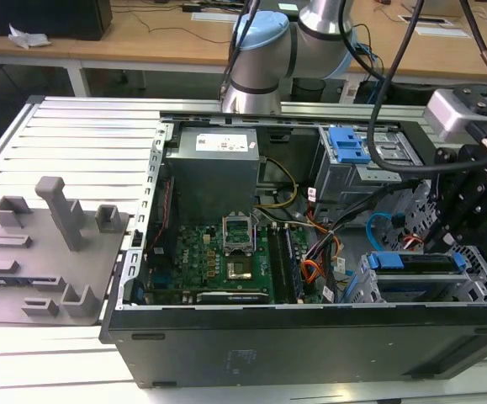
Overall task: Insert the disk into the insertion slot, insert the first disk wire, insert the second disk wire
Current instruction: 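Insert the first disk wire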
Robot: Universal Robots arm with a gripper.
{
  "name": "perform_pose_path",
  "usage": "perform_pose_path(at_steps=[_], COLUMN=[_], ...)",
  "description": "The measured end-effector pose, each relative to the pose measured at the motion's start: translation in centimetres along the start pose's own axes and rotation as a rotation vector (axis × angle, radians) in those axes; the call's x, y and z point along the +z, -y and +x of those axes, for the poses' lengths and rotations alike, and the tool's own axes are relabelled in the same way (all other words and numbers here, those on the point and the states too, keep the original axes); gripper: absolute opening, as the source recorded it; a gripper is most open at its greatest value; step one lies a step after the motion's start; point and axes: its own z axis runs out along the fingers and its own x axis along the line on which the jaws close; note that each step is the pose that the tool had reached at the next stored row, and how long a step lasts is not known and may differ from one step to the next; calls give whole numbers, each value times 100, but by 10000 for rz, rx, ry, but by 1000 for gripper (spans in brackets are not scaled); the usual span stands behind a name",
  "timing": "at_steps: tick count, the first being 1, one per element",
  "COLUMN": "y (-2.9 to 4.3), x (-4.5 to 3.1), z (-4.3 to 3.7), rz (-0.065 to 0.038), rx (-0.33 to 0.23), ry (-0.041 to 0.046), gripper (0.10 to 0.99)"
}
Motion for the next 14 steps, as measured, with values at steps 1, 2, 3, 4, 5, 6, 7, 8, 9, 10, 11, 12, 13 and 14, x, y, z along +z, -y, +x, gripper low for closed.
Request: perform_pose_path(at_steps=[1,2,3,4,5,6,7,8,9,10,11,12,13,14], y=[0,1,0,2,9,13,18,23,26,30,36,39,46,54], x=[0,0,1,6,20,30,39,48,54,60,67,71,81,92], z=[13,19,23,24,23,23,23,21,19,18,14,12,8,6], rz=[0,0,0,0,-3,-6,-8,-9,-11,-12,-14,-15,-18,-19], rx=[0,0,0,1,0,1,-1,-2,-3,-4,-7,-7,-9,-11], ry=[0,-1,0,1,1,7,20,42,70,96,135,159,212,255], gripper=[173,173,173,173,173,173,173,173,173,173,173,173,173,173])
